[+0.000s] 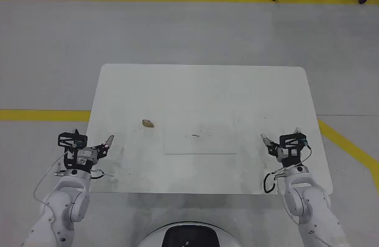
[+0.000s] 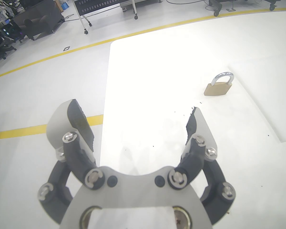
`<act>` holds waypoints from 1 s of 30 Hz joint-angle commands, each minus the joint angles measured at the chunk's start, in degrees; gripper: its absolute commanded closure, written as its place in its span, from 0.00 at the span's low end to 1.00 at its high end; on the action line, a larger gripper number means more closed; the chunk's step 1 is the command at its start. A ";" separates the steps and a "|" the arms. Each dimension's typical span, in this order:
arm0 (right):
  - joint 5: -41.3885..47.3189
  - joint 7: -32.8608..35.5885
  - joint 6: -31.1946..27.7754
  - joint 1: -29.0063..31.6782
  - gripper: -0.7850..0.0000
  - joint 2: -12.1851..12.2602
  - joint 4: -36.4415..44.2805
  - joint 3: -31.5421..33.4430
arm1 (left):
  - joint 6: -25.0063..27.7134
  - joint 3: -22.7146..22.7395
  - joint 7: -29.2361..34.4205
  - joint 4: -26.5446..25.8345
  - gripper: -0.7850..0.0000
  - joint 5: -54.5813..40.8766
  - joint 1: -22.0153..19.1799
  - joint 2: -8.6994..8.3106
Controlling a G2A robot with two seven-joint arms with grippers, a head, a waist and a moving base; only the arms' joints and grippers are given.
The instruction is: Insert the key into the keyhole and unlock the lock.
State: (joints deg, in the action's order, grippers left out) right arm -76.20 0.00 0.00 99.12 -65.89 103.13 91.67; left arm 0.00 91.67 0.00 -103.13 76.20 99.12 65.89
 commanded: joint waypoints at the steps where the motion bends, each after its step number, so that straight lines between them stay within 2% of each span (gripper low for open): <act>1: 0.00 0.00 0.00 0.00 0.00 0.00 0.00 0.00 | 0.00 0.00 0.00 0.00 0.00 0.00 0.00 0.00; 3: -1.51 1.41 -0.44 -1.15 0.00 0.04 0.08 -0.34 | 0.00 0.00 0.00 0.00 0.00 0.00 0.00 0.00; 8: 1.86 6.07 -9.18 -10.14 0.00 -0.20 -1.92 -5.14 | 0.00 0.00 0.00 0.00 0.00 0.00 0.00 0.00; 10: 1.66 8.71 -9.81 -13.59 0.00 -0.44 -2.59 -7.50 | 0.00 0.00 0.00 0.00 0.00 0.00 0.00 0.00; 12: 1.65 12.47 -7.85 -16.32 0.00 -0.76 -3.30 -9.21 | 0.00 0.00 0.00 0.00 0.00 0.00 0.00 0.00; 26: 1.67 12.43 -8.51 -16.37 0.00 -0.76 -3.28 -9.53 | 0.00 0.00 0.00 0.00 0.00 0.00 0.00 0.00; 30: 2.05 14.04 -20.59 -22.36 0.00 -0.83 -5.75 -14.15 | 0.00 0.00 0.00 0.00 0.00 0.00 0.00 0.00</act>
State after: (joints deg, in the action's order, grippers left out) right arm -74.48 13.29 -14.76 79.26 -66.68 98.47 79.15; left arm 0.00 91.67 0.00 -103.13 76.20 99.12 65.89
